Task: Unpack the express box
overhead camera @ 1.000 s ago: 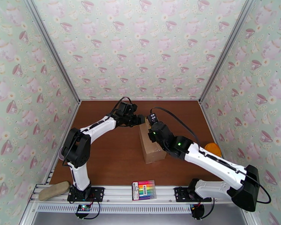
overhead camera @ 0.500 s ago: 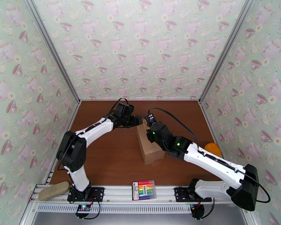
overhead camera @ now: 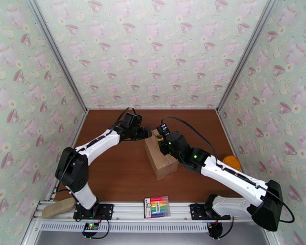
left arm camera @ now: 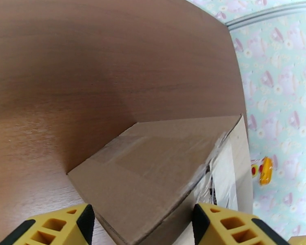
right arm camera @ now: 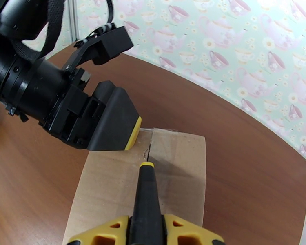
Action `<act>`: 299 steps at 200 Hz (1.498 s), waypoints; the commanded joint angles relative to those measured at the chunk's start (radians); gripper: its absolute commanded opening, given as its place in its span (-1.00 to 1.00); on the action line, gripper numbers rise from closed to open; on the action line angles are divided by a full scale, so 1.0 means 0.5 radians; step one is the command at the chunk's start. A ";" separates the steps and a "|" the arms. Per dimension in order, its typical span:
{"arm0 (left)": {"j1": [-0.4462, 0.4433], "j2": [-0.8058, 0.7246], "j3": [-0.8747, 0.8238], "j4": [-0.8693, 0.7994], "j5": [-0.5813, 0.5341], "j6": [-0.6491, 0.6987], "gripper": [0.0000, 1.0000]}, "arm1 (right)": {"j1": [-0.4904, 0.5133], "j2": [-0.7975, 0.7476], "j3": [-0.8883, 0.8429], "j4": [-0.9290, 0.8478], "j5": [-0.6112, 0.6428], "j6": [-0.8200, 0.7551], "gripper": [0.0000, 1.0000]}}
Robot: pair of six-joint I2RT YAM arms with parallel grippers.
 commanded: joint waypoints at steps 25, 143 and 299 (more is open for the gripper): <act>0.006 0.133 0.267 -0.236 -0.006 0.294 0.40 | 0.002 -0.021 -0.046 -0.062 -0.092 0.005 -1.00; 0.037 0.349 0.484 -0.169 0.257 0.335 0.41 | 0.003 -0.036 -0.049 -0.088 -0.060 0.059 -1.00; 0.028 0.454 0.274 -0.117 0.172 0.149 0.37 | 0.119 0.006 0.012 -0.282 0.140 0.085 -1.00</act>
